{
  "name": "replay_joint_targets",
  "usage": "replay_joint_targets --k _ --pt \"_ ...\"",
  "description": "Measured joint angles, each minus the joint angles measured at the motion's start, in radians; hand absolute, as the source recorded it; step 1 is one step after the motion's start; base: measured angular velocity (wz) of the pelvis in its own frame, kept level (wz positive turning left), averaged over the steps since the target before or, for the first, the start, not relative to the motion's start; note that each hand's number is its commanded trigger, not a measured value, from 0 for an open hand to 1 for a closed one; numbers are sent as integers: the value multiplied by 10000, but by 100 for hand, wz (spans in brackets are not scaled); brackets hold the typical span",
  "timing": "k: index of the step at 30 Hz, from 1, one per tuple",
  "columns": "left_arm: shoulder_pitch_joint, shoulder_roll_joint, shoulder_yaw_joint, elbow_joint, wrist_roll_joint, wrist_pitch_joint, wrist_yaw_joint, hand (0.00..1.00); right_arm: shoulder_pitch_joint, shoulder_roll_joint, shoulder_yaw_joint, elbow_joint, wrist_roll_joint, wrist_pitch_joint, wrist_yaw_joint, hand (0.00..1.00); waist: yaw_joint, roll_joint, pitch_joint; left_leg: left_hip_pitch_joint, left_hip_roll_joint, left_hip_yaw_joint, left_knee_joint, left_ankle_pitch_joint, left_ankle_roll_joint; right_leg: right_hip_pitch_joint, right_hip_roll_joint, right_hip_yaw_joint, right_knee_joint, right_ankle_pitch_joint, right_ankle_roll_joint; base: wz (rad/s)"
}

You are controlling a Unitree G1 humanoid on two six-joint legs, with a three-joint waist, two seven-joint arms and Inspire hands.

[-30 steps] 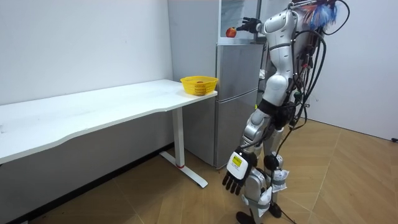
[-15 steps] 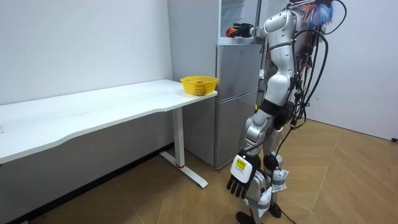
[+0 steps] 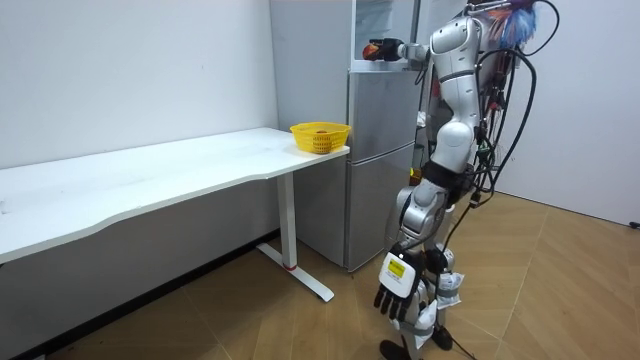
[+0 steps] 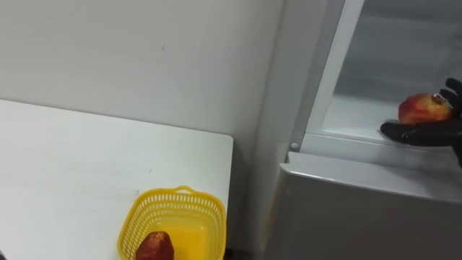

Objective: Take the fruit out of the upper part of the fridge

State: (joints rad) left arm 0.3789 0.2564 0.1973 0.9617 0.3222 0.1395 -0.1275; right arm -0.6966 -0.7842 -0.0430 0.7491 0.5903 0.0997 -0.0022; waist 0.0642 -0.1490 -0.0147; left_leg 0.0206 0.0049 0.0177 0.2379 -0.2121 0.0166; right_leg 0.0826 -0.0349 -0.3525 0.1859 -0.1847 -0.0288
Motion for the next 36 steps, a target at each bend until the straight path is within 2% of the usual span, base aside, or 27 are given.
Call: replay_joint_targets --k 8,9,16,24,36 --pt "79 -2 1 19 3 7 -115 0 -8 -2 -1 354 -84 -4 -78 0 209 2 -1 -38 -3 -53 16 0 -3 59 -23 -111 35 -2 -7 2" --pt "89 -4 1 19 2 16 -116 0 -9 -2 0 388 -84 -4 -75 100 221 -7 2 -39 -5 -52 20 1 -3 59 -26 -112 36 -5 -11 0" --pt "112 -4 0 12 0 88 -115 0 -12 -54 0 532 -173 -9 160 100 207 -45 66 -93 -19 -51 43 1 -2 39 -31 -139 0 -20 -19 0" --pt "114 2 -34 22 -5 130 -76 0 -13 -85 0 601 -272 -103 352 100 193 -48 64 -85 -19 -40 32 2 -2 41 -26 -134 -3 -25 -21 0" --pt "24 -22 -61 15 -25 112 172 0 -293 -97 -1 632 277 -166 396 100 -48 39 104 -69 -25 -61 5 4 -5 62 -19 -101 -4 -45 -19 0"
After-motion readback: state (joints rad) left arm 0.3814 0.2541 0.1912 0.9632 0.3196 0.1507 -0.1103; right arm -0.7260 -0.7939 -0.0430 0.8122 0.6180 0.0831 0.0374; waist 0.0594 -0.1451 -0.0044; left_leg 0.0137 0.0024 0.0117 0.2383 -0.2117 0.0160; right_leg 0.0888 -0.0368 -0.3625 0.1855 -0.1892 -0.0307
